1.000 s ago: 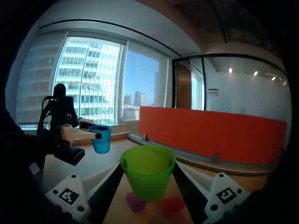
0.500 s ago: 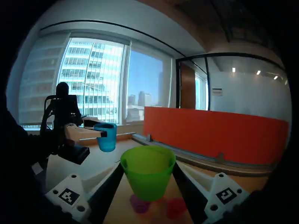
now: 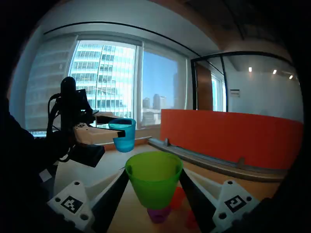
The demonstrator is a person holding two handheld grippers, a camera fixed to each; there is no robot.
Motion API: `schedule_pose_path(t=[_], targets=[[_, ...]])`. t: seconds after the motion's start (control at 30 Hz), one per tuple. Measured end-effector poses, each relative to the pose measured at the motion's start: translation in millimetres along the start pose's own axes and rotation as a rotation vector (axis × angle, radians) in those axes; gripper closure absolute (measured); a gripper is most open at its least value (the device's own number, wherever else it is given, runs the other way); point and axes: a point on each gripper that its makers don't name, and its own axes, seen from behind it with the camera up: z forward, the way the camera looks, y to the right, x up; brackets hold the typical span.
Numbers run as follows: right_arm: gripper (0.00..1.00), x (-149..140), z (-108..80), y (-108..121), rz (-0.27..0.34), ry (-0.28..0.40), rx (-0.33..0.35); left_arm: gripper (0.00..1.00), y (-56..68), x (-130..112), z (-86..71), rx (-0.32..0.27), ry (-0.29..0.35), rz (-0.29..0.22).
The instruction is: Pour water
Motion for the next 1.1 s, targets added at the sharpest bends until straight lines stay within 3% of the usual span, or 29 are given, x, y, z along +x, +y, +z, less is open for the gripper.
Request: schedule_pose_path(t=[0.77,1.1], targets=[[0.09,-11,20.4,-40,0.007,-0.001,0.101,0.11,5.8,40,0.2,0.025,0.018,0.263],[0.09,-16,26.1,-53,0.007,-0.011,0.134,0.11,8.3,54,1.6,0.027,0.028,0.351]])
